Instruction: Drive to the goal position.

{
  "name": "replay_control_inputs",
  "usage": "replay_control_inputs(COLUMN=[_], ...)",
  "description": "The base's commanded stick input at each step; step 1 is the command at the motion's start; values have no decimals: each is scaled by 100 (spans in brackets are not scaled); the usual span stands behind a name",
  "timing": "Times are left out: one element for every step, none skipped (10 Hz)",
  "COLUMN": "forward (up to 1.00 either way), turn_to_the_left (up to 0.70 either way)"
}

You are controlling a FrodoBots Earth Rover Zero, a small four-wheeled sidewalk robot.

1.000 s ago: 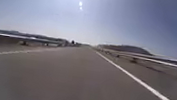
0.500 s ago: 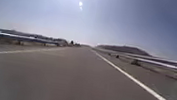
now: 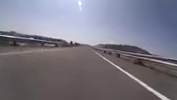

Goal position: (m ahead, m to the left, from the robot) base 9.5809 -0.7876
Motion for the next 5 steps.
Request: replay_control_inputs(forward=[100, 100, 100, 100, 100], turn_to_the_left=[0, 0, 0, 0, 0])
